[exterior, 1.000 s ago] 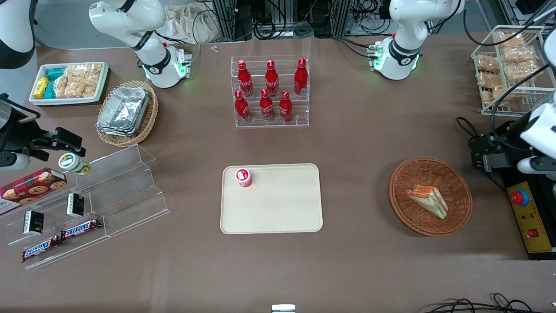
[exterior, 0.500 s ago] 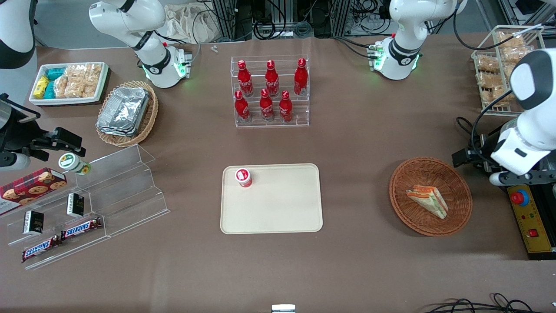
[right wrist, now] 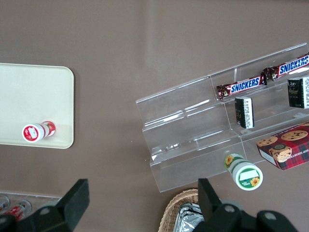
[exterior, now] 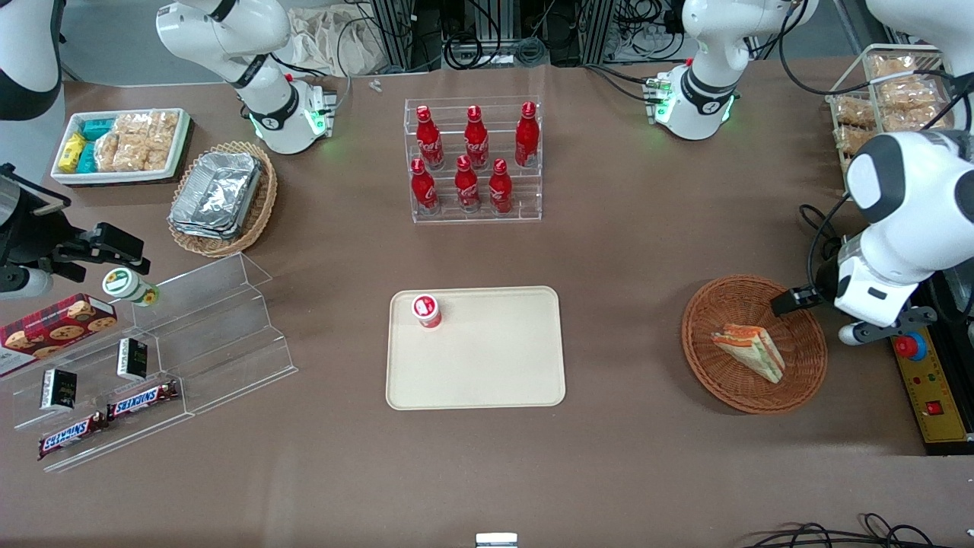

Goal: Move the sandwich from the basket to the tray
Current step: 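Move the left gripper over the wrapped sandwich in the wicker basket, then lower the open left gripper around the sandwich and close it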

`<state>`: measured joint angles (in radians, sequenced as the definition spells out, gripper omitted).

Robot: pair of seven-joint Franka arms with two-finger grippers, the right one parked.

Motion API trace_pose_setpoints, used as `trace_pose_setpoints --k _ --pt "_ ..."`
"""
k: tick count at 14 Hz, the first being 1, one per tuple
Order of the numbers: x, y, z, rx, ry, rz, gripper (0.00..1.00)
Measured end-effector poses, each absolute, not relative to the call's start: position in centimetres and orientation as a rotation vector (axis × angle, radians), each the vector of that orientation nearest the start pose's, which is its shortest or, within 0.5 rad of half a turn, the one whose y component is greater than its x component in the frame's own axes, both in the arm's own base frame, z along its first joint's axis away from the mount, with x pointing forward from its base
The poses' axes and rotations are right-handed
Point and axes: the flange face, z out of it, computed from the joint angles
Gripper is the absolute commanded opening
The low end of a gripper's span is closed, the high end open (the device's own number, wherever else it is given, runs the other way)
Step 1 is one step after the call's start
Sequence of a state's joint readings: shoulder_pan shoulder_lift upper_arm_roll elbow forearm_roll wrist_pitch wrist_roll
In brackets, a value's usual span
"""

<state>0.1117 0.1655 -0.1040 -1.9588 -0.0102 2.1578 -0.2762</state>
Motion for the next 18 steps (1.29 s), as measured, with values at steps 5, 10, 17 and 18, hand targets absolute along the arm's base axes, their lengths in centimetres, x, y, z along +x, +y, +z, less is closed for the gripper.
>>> trace_pose_setpoints --k 5,10,17,18 --pt "60.1 0.8 33.9 -3.102 -0.69 -0.018 1.0" --pt "61.3 0.9 29.8 -3.037 -0.992 -0.058 0.99" --pt "62.0 1.9 30.0 -2.977 -1.197 -0.115 0.99" --pt "62.0 1.9 30.0 -2.971 -1.213 -0.114 0.99"
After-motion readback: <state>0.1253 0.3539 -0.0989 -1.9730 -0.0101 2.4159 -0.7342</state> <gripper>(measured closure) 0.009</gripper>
